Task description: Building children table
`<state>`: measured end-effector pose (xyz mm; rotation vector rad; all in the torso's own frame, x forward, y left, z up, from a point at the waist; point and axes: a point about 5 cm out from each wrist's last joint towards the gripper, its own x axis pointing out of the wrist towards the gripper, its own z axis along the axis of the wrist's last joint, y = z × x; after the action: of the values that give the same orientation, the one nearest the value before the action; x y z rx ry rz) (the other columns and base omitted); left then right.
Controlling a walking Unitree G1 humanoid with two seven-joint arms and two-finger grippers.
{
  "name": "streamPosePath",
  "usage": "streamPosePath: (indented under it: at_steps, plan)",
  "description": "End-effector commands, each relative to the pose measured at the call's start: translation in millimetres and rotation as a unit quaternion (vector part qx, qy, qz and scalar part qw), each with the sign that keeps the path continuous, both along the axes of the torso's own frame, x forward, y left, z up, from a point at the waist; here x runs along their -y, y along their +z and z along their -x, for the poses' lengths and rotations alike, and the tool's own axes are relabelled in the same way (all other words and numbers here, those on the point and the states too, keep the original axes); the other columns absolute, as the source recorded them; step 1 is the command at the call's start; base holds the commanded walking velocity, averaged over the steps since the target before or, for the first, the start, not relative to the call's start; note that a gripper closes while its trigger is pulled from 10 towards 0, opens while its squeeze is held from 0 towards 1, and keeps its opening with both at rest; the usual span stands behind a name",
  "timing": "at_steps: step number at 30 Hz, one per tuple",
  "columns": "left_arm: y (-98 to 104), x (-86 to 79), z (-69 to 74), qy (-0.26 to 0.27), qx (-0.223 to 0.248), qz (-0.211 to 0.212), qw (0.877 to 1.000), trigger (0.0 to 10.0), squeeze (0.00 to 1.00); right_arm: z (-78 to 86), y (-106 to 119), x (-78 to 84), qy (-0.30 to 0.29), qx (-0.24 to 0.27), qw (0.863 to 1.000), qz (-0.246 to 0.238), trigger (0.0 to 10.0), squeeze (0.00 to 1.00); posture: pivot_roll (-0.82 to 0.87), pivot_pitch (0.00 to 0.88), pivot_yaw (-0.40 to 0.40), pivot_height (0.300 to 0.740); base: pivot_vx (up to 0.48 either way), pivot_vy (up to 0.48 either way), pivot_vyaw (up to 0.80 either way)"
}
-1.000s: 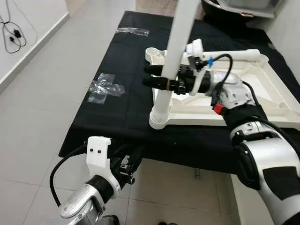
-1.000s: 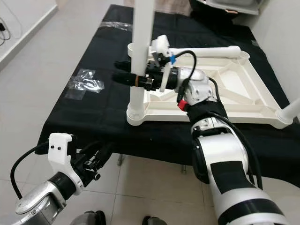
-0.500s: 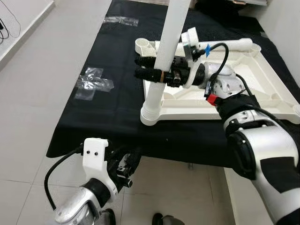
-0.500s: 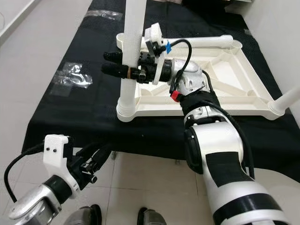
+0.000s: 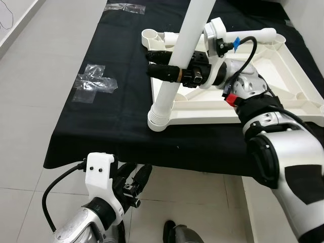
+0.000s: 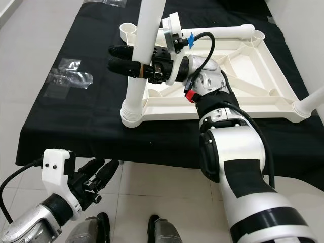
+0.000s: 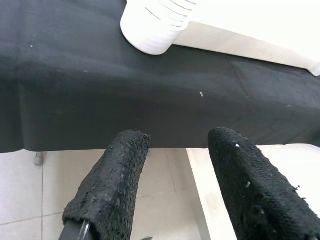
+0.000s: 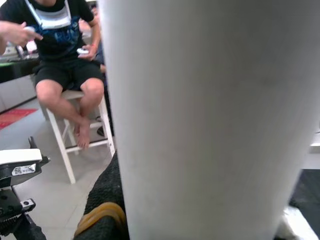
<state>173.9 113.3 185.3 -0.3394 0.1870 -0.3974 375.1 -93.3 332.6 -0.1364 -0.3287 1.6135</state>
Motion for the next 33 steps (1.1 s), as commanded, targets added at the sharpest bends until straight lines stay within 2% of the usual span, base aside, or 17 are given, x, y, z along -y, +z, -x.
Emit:
streamPosePath:
  at_steps: [1,2,4,8,13,17,19,23,27,29,30,33]
  plan:
    - [-1.1,0.4,3.8,-0.005,-0.008,-0.005,1.0,10.0,0.0,4.1,-7.3,-13.3,0.037,0.005,0.999,0.031,10.0,0.0,0.22,0.314,-0.129,0.74,0.0,0.0,0.0]
    - [-1.1,0.4,3.8,-0.005,-0.008,-0.005,1.0,10.0,0.0,4.1,-7.3,-13.3,0.037,0.005,0.999,0.031,10.0,0.0,0.22,0.314,-0.129,0.74,0.0,0.0,0.0]
    - [-1.6,1.7,2.6,-0.006,-0.009,-0.006,1.0,10.0,0.0,8.9,-9.3,-25.3,0.06,0.025,0.997,0.05,10.0,0.0,0.22,0.316,-0.131,0.74,0.0,0.0,0.0]
    - [-1.7,2.0,2.1,-0.007,-0.01,-0.007,1.0,10.0,0.0,13.3,-9.8,-33.5,0.08,0.037,0.995,0.054,10.0,0.0,0.22,0.316,-0.13,0.74,0.0,0.0,0.0]
    - [-1.4,1.5,1.3,-0.006,-0.011,-0.004,1.0,10.0,0.0,19.6,-11.7,-47.2,0.115,0.023,0.992,0.037,10.0,0.0,0.22,0.309,-0.127,0.74,0.0,0.0,0.0]
    - [-2.0,2.5,-0.6,-0.007,-0.011,-0.006,1.0,10.0,0.0,20.4,-13.2,-53.0,0.121,0.02,0.992,0.029,10.0,0.0,0.22,0.304,-0.131,0.74,0.0,0.0,0.0]
    - [-0.6,2.8,-2.1,-0.005,-0.006,-0.006,1.0,10.0,0.0,17.7,-16.5,-55.7,0.116,0.0,0.993,0.015,10.0,0.0,0.22,0.301,-0.136,0.74,0.0,0.0,0.0]
    - [-0.1,1.6,-2.5,-0.001,-0.004,-0.006,1.0,10.0,0.0,12.2,-28.3,-54.2,0.088,-0.019,0.995,0.036,10.0,0.0,0.21,0.296,-0.137,0.74,0.0,0.0,0.0]
    - [-0.5,1.7,-3.0,0.0,-0.004,-0.005,1.0,10.0,0.0,4.8,-40.0,-47.9,0.02,-0.019,0.998,0.063,10.0,0.0,0.21,0.292,-0.138,0.74,0.0,0.0,0.0]
    - [-0.4,1.6,-3.5,0.0,-0.003,-0.006,1.0,10.0,0.0,4.0,-41.8,-44.3,0.013,-0.023,0.997,0.066,10.0,0.0,0.21,0.29,-0.136,0.74,0.0,0.0,0.0]
    - [-0.1,1.2,-4.8,0.001,-0.001,-0.003,1.0,10.0,0.0,3.8,-46.6,-37.1,0.005,-0.01,0.997,0.078,10.0,0.0,0.2,0.285,-0.136,0.74,0.0,0.0,0.0]
    - [-0.3,0.7,-5.8,0.002,-0.001,-0.002,1.0,10.0,0.0,3.2,-50.7,-33.7,-0.005,-0.004,0.996,0.09,10.0,0.0,0.2,0.278,-0.132,0.74,0.0,0.0,0.0]
